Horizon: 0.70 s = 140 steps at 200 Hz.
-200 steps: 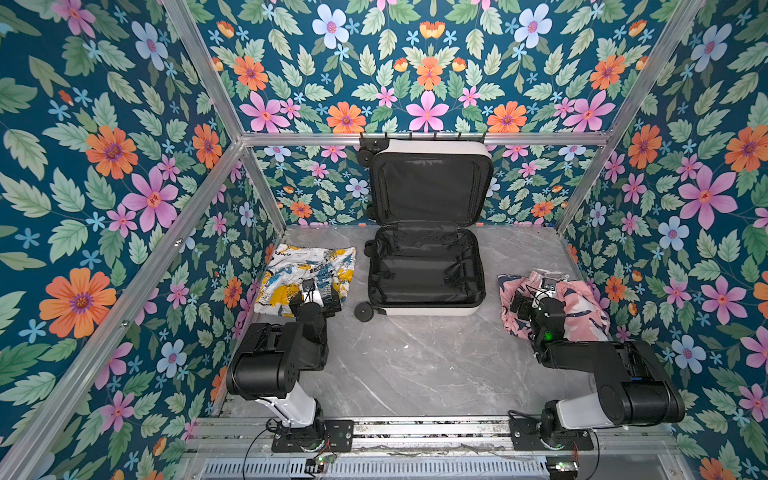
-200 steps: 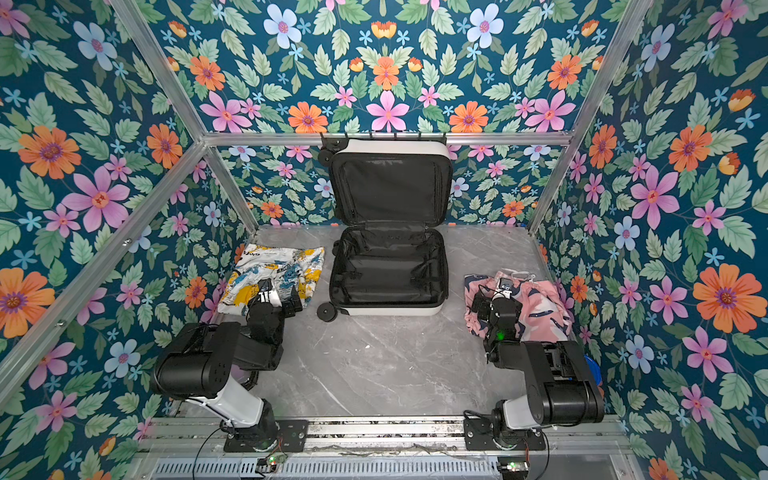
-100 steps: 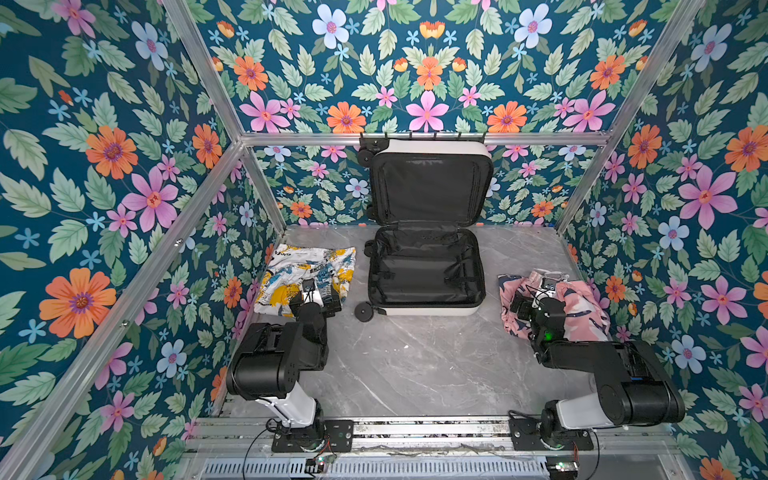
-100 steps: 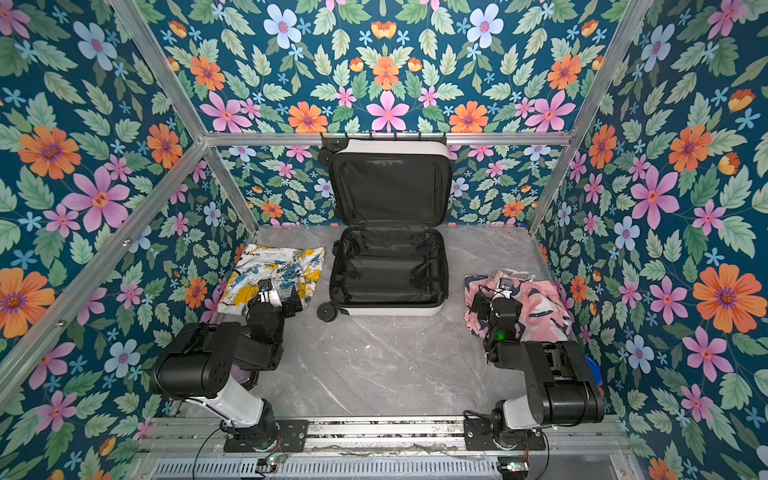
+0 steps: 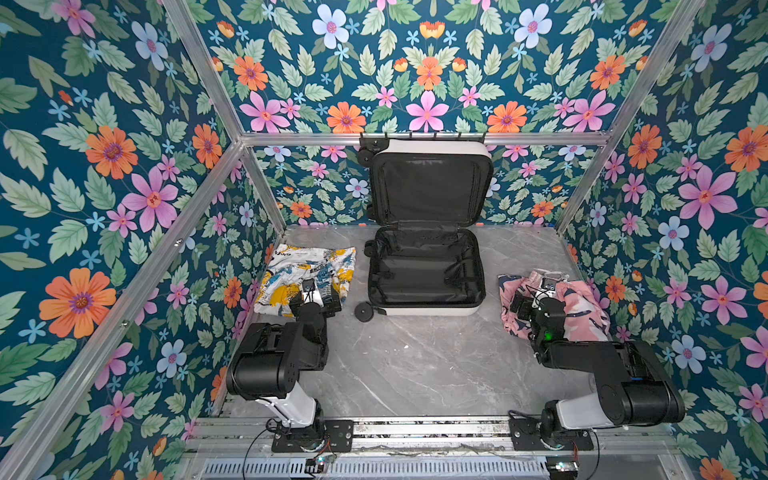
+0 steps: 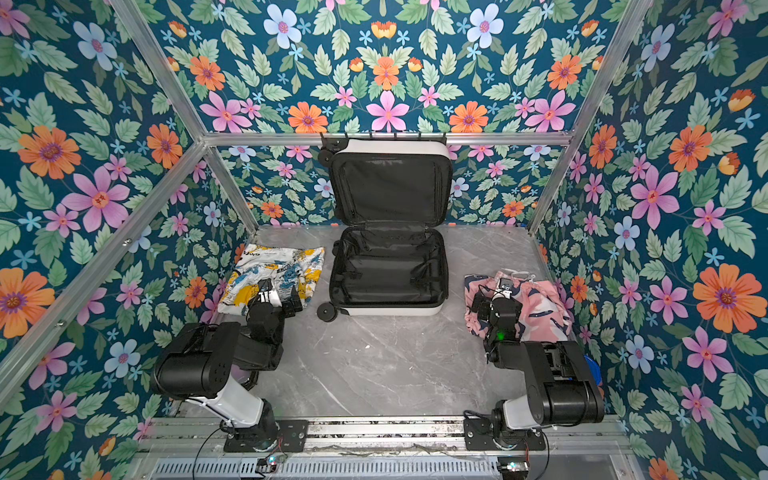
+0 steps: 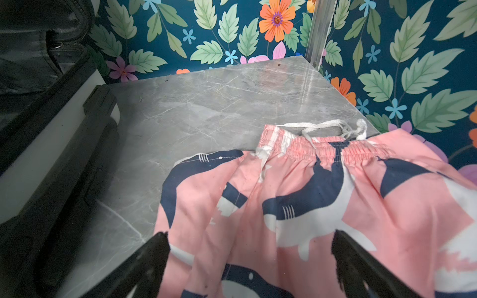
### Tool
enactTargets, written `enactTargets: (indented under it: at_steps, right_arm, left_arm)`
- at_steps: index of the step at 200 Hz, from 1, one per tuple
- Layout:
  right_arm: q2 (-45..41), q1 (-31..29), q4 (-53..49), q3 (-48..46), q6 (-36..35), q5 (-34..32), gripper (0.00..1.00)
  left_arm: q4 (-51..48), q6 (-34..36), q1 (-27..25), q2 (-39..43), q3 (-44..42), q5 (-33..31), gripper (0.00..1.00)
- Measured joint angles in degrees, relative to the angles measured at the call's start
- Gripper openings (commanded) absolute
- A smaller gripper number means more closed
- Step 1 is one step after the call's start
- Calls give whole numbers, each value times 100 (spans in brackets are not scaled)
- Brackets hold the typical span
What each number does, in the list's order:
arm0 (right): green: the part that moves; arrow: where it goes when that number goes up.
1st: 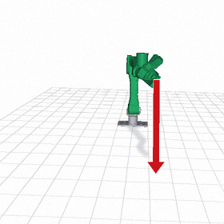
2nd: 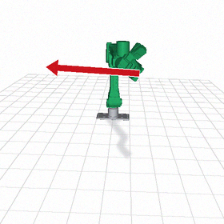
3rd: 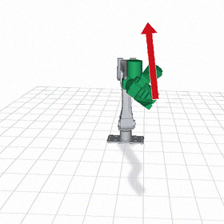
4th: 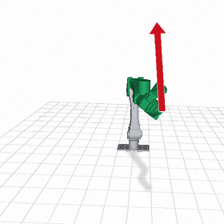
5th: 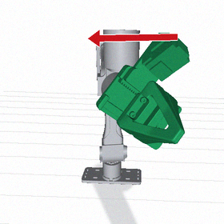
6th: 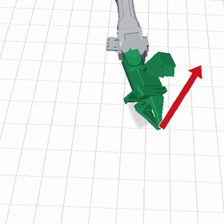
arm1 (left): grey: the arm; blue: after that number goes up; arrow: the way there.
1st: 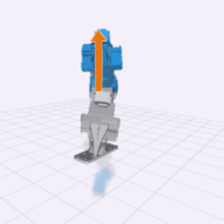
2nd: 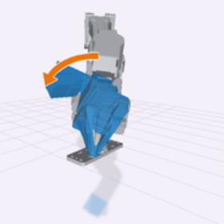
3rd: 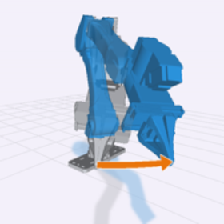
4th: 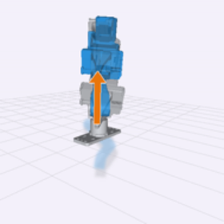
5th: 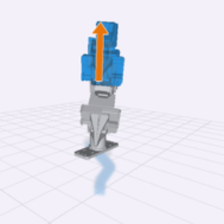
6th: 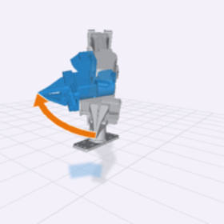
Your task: Pack the luggage
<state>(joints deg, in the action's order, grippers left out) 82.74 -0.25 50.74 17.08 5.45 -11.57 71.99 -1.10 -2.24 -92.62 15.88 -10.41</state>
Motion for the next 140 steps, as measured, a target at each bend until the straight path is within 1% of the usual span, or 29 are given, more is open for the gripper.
enactTargets:
  at_steps: [12,27,46,77,106,119,140]
  right_arm:
    - [-76,0,-103,13,0,-4,99]
    - [-343,-2,-466,190,9,-79,99]
    - [-719,-4,-914,466,105,-358,99]
    - [-1801,-2,-1670,356,293,-629,99]
    - [-2837,-2,-2573,448,507,-741,99]
    - [-3222,-2,-3099,557,671,-793,99]
    - [-3886,-4,-4109,800,1141,-909,99]
  left_arm:
    - [-11,0,0,96,0,0,100]
    - [-103,0,0,269,2,0,100]
    - [-448,-4,0,529,101,-37,100]
    - [-1099,-48,0,1043,332,-306,100]
    - [-1974,-251,0,1751,693,-787,100]
    - [-2450,-463,-2,2153,918,-1012,100]
    - [-3388,-942,0,2865,1272,-1274,100]
